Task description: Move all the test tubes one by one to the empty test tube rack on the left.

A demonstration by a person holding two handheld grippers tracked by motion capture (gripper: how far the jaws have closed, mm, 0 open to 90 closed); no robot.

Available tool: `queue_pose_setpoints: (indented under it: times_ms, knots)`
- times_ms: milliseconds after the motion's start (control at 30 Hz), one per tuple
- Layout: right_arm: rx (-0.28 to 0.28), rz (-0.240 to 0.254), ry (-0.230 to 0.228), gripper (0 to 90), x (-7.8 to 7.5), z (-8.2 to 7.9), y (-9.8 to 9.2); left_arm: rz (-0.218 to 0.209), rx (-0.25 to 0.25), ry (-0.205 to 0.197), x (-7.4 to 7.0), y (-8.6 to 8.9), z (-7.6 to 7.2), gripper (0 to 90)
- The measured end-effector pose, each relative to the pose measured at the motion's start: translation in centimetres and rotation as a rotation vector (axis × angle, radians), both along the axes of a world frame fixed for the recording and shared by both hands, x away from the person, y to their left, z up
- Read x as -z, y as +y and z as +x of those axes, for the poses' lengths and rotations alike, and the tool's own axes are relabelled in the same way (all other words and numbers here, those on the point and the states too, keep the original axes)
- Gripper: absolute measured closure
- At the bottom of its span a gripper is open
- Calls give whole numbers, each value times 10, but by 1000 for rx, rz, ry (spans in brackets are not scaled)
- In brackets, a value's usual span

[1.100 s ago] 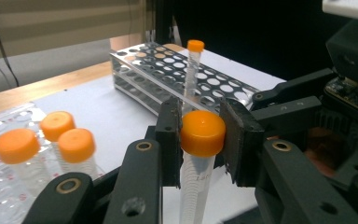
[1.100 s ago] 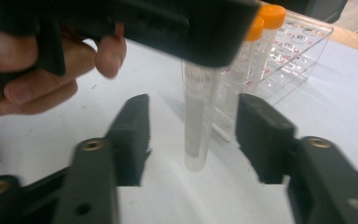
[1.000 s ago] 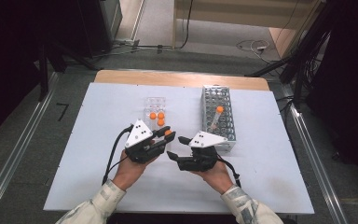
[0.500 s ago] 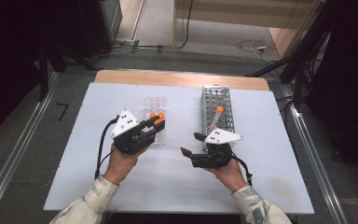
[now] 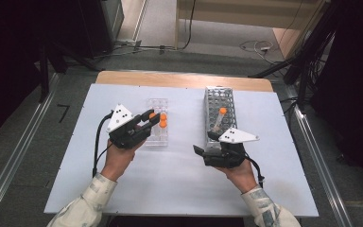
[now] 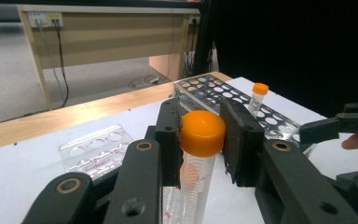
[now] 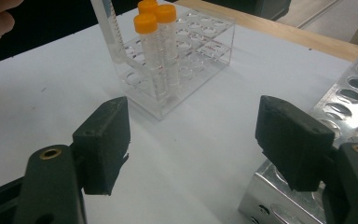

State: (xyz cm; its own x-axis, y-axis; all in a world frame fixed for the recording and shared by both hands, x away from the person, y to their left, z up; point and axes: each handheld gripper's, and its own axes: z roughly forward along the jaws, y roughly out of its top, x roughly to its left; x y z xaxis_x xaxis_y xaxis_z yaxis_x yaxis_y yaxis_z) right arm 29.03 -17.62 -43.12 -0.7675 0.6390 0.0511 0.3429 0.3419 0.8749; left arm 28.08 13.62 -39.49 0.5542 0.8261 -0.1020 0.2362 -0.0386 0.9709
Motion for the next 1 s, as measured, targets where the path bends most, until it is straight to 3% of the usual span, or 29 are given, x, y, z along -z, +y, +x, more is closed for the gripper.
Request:
queue_pose_setpoints:
  times_ms: [533, 867, 1000]
  knots:
    - [38, 20, -5, 247, -2, 4, -7, 0, -48, -24, 2, 0, 12, 700]
    - [40, 22, -5, 247, -1, 4, -7, 52, -71, -16, 10, -6, 17, 700]
    - [38, 20, -4, 247, -1, 4, -7, 52, -80, -10, 14, -6, 19, 699]
